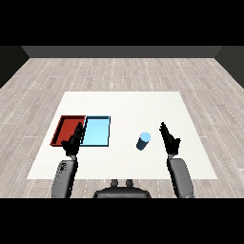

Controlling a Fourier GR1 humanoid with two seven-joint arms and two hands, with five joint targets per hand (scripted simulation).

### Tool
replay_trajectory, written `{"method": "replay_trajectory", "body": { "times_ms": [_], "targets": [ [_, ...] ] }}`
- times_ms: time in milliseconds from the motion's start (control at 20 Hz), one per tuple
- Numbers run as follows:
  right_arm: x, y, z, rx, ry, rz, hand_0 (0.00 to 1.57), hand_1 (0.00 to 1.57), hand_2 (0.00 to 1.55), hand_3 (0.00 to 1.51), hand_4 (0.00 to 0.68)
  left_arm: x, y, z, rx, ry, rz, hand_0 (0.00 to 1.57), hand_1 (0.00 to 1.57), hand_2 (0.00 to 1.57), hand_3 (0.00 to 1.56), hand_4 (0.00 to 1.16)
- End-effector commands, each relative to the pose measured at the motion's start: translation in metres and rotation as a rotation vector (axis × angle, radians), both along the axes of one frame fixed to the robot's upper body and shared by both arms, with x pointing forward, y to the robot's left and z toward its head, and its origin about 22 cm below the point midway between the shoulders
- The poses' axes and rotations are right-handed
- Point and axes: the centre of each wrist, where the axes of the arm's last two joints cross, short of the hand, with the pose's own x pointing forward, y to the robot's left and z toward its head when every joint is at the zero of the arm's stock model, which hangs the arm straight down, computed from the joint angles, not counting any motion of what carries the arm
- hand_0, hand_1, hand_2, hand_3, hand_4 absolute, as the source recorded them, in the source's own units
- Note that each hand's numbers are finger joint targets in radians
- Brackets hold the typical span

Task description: Pick the blue can and put it in the blue box

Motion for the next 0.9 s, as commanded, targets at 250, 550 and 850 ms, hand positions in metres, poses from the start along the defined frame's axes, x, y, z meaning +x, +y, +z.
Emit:
{"method": "replay_trajectory", "body": {
  "times_ms": [250,550,850],
  "targets": [
    [-0.02,0.035,0.0,0.05,0.122,-0.056,0.0,0.0,0.0,0.0,0.0,-0.018,0.001,-0.03,-0.034,0.073,0.017,0.0,0.0,0.0,0.0,0.0],
    [-0.013,0.032,-0.015,0.188,-0.226,0.129,0.0,0.0,0.0,0.0,0.0,-0.026,0.002,-0.035,-0.091,-0.289,0.022,0.0,0.0,0.0,0.0,0.0],
    [-0.031,0.036,-0.025,0.193,-0.242,0.151,0.0,0.0,0.0,0.0,0.0,-0.014,-0.011,-0.019,-0.059,-0.293,-0.004,0.0,0.0,0.0,0.0,0.0]
  ]
}}
